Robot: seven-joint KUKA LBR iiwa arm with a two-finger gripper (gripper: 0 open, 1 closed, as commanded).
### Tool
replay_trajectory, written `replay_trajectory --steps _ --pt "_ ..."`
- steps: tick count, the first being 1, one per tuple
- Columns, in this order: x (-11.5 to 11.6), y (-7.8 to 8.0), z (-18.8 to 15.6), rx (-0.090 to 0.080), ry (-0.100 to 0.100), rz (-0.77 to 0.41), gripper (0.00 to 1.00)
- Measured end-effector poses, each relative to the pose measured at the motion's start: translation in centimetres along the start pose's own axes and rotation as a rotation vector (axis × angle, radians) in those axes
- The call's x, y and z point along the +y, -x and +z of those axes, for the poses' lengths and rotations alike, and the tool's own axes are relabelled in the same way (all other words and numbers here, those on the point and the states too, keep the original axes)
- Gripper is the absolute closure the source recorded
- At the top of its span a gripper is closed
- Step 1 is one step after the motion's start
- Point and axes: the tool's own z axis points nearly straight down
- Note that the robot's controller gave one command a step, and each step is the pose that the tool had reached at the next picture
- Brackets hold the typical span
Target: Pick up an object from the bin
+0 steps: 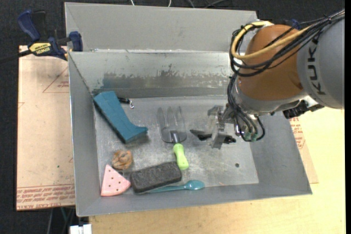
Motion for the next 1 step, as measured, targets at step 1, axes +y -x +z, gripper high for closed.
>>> replay_trajectory --steps 1 --pt "0.07 0.17 -4.74 -0.006 0.001 0.000 1.00"
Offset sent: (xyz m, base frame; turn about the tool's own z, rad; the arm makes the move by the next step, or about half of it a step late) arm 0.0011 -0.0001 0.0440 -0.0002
